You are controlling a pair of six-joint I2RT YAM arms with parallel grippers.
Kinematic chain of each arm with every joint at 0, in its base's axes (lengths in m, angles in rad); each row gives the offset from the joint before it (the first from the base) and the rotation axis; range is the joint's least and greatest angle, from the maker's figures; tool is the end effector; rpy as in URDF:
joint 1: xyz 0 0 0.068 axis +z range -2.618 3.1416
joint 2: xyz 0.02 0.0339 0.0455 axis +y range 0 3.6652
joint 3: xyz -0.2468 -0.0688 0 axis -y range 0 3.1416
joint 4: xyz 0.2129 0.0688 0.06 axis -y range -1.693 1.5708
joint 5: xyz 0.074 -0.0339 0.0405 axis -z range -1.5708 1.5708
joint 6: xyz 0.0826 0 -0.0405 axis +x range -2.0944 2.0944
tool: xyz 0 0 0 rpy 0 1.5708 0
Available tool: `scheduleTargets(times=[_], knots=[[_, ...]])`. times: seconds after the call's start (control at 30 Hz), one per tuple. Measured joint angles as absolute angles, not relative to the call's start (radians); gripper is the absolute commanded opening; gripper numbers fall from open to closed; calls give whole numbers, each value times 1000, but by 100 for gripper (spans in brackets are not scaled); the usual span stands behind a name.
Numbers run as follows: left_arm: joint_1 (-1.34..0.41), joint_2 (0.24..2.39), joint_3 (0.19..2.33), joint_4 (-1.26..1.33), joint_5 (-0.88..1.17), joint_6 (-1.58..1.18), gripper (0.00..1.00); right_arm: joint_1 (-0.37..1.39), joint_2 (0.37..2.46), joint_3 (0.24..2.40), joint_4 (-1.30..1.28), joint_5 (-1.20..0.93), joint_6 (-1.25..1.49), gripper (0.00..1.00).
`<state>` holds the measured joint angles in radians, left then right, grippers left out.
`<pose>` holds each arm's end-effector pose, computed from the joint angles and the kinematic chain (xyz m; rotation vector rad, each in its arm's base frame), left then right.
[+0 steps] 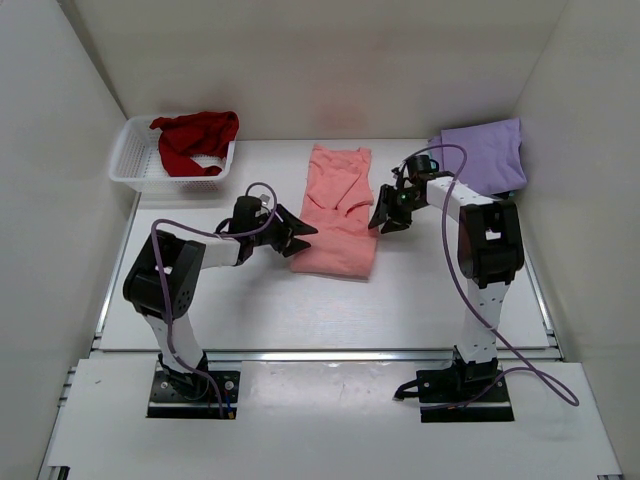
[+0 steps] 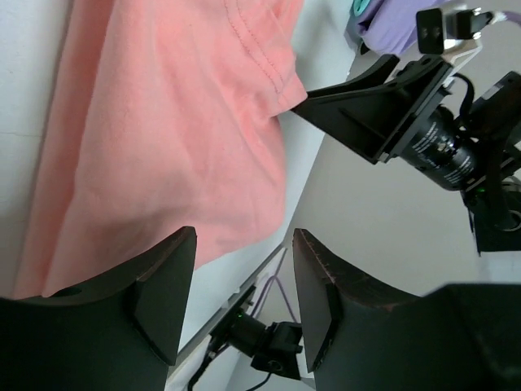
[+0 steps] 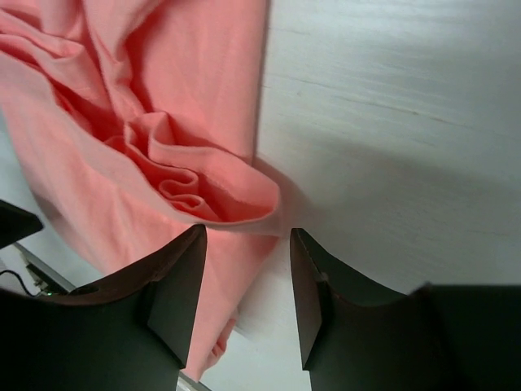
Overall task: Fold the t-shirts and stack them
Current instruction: Fold the folded rectangular tshirt in 1/3 of the way
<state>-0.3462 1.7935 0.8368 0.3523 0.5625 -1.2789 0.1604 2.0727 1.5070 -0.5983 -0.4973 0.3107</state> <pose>0.3280 -0.1652 0.1330 -0.7774 2.3783 -1.4339 0.3971 0.1042 0.1318 0.0629 2.7547 0.8118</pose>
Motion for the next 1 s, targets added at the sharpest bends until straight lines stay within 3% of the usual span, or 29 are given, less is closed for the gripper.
scheduleTargets(times=[0.4, 0.43, 0.5, 0.57, 1.0], knots=[[-321, 1773, 793, 293, 567, -1203, 62, 144, 2146, 1539, -545, -593, 317, 40], [-319, 1770, 790, 289, 567, -1199, 63, 144, 2146, 1549, -548, -588, 313, 37], [-313, 1765, 786, 288, 567, -1194, 62, 144, 2146, 1560, -545, -587, 303, 8], [-311, 1760, 782, 288, 567, -1193, 62, 146, 2146, 1560, -543, -601, 307, 0], [-309, 1703, 730, 287, 570, -1180, 63, 146, 2149, 1577, -515, -645, 315, 0]])
